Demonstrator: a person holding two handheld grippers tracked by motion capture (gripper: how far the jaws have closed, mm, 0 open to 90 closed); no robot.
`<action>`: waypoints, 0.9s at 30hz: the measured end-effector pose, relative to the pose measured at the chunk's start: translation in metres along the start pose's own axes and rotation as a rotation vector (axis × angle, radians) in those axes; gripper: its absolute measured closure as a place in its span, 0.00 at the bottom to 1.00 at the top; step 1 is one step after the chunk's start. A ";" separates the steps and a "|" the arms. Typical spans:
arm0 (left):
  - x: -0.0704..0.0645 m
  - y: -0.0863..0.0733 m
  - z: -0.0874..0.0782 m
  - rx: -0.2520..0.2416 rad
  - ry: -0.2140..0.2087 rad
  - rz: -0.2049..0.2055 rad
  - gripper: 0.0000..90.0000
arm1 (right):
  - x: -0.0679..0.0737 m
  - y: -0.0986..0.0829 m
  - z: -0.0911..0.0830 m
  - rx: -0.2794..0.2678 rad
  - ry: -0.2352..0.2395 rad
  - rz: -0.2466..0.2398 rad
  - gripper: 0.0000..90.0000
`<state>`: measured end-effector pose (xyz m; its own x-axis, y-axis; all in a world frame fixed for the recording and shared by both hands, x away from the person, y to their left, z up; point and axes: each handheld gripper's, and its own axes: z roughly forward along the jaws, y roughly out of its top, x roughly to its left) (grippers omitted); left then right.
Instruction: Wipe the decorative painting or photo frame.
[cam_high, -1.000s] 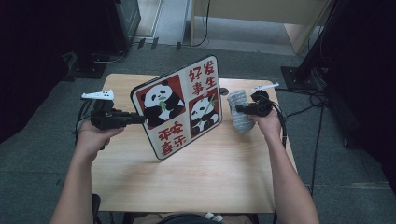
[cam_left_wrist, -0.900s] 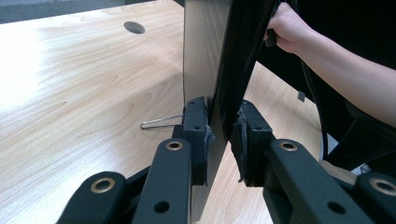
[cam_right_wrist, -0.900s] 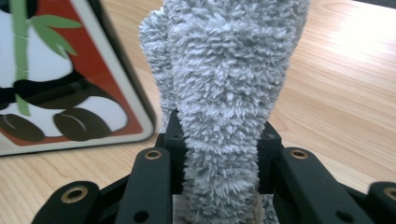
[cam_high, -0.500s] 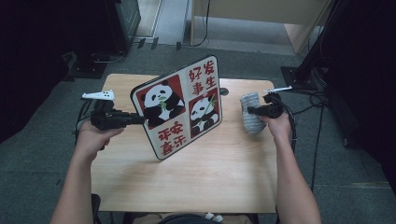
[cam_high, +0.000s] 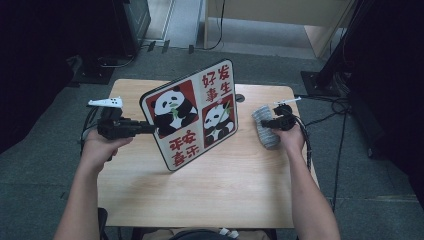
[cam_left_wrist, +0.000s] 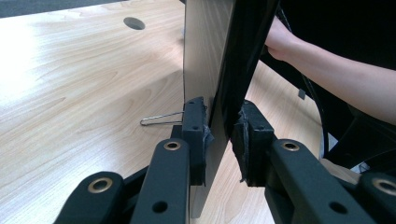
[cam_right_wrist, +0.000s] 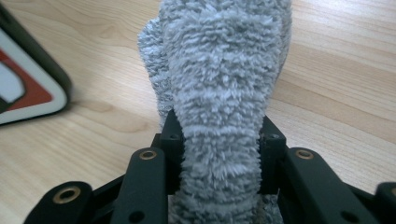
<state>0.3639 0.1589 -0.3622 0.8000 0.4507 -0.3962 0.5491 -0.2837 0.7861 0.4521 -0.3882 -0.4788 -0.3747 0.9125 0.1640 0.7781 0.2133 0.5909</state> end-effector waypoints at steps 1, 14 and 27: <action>0.000 0.000 0.000 -0.001 -0.001 -0.002 0.84 | -0.001 0.000 0.002 -0.002 -0.002 0.002 0.71; -0.003 0.002 0.001 0.014 0.033 0.003 0.82 | -0.003 -0.001 0.003 -0.030 -0.007 0.067 0.52; -0.003 0.002 0.001 0.003 0.071 0.000 0.70 | 0.000 0.002 -0.008 -0.058 0.033 0.083 0.44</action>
<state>0.3631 0.1564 -0.3602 0.7810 0.5094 -0.3615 0.5499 -0.2864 0.7846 0.4496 -0.3909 -0.4712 -0.3270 0.9142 0.2394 0.7771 0.1160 0.6186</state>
